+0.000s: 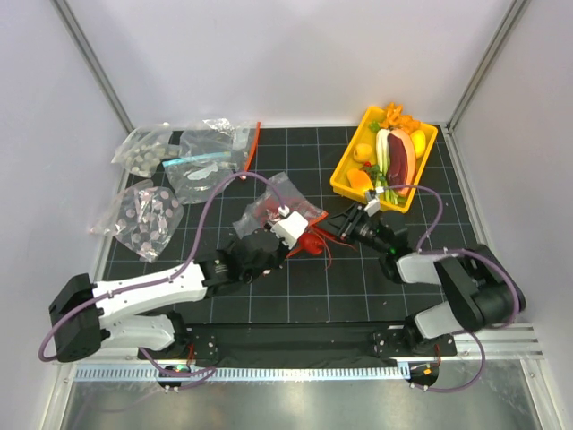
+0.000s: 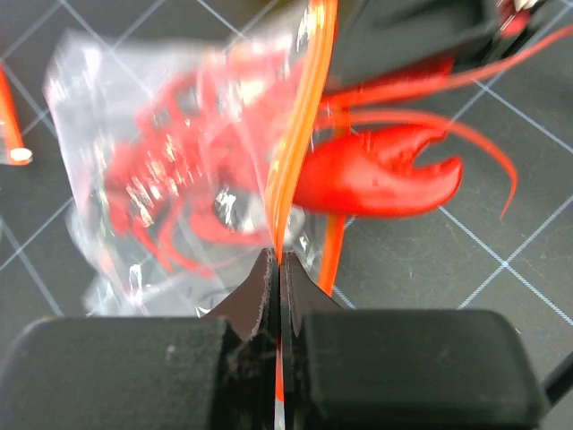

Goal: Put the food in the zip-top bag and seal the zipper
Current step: Place the fake lobster in the zipper food storage bag.

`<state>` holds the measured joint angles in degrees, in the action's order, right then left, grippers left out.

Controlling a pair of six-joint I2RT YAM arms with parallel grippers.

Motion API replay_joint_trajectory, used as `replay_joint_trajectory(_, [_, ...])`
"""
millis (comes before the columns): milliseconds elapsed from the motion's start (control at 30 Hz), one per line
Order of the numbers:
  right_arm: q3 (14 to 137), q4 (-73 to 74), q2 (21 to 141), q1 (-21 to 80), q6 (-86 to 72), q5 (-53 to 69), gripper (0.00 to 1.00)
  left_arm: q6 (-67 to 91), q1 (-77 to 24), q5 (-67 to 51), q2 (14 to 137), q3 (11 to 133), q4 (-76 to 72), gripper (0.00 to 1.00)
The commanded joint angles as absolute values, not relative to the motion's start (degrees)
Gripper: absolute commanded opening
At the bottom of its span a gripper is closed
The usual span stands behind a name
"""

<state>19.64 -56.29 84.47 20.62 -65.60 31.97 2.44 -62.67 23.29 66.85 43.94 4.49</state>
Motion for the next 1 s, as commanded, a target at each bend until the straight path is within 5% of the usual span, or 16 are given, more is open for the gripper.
replay_joint_trajectory(0, [17.5,-56.71,74.38,19.95,-60.67,19.37,0.01,0.26,-63.19,21.62,69.78,44.65,-1.13,0.0])
replay_joint_trajectory(300, [18.98,-46.93,69.69,21.36,-55.99,16.7,0.01,-0.62,-63.19,25.94,76.02,47.02,-4.4,0.0])
replay_joint_trajectory(567, [21.44,-51.85,76.28,21.97,-58.36,24.42,0.01,-1.84,-63.11,36.64,74.09,44.21,-8.08,0.0])
replay_joint_trajectory(967, [23.29,-68.56,90.09,22.76,-68.47,31.99,0.01,-3.16,-63.11,35.15,72.77,42.18,-9.5,0.01])
